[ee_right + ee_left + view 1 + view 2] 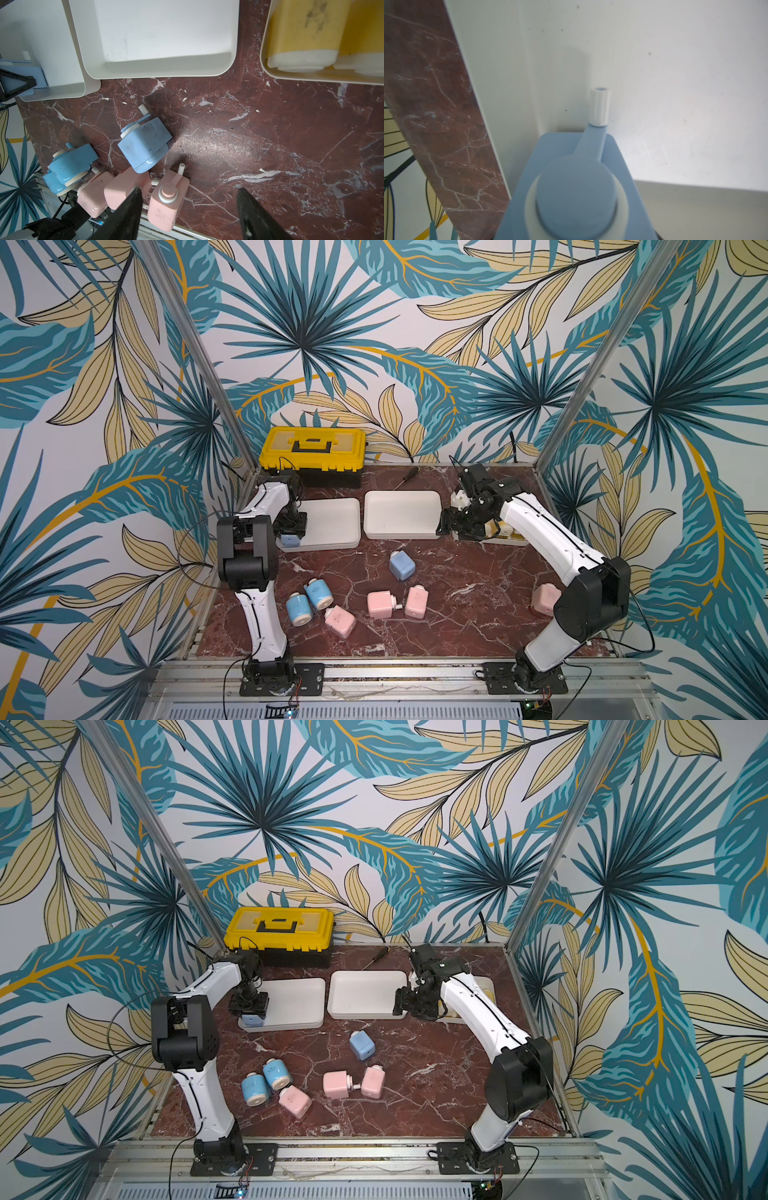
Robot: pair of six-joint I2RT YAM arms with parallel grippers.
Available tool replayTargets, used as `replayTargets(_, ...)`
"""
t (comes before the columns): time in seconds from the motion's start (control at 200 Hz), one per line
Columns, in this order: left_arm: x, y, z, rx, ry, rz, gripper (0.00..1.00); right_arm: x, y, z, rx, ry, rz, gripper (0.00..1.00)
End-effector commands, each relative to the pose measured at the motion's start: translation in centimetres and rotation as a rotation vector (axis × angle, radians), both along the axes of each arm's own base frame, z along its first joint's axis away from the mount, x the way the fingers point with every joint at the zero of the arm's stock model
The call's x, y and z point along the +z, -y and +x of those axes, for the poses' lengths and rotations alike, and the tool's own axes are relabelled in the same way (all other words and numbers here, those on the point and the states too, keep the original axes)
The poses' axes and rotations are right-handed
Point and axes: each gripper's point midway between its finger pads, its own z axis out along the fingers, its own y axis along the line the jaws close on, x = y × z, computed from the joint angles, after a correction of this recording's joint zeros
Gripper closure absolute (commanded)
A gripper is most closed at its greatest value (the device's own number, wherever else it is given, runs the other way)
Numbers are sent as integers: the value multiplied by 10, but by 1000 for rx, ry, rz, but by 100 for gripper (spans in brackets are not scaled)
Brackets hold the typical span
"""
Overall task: Place the pencil sharpeners by color into the storage box
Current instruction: Place the pencil sharpener in the storage box.
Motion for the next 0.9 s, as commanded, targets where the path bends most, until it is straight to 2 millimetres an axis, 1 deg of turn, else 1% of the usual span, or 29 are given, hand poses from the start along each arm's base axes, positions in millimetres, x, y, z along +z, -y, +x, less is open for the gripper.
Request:
replayTargets(0.0, 5, -5, 3, 1, 12, 2, 58, -2, -2, -3, -4, -10, 7, 27)
replayTargets(0.07, 5, -5, 3, 2, 10, 0, 58, -2, -2, -4, -4, -12, 7, 27)
replayTargets(0.155, 3, -5, 3, 3, 6, 0, 54, -2, -1, -4, -6, -12, 4, 27)
replayTargets(0.3, -2, -4, 2, 9, -7, -6, 45, -2, 0, -6, -8, -10, 4, 27)
replayTargets(0.471, -4, -4, 2, 14, -11, -7, 37, -2, 1, -7, -13, -8, 4, 27)
replayTargets(0.781, 4, -7, 3, 21, 10, 7, 26, -2, 1, -9, -13, -8, 6, 27)
replayTargets(0.896, 13, -11, 4, 29, 34, 31, 23, -2, 1, -10, -15, -6, 7, 27)
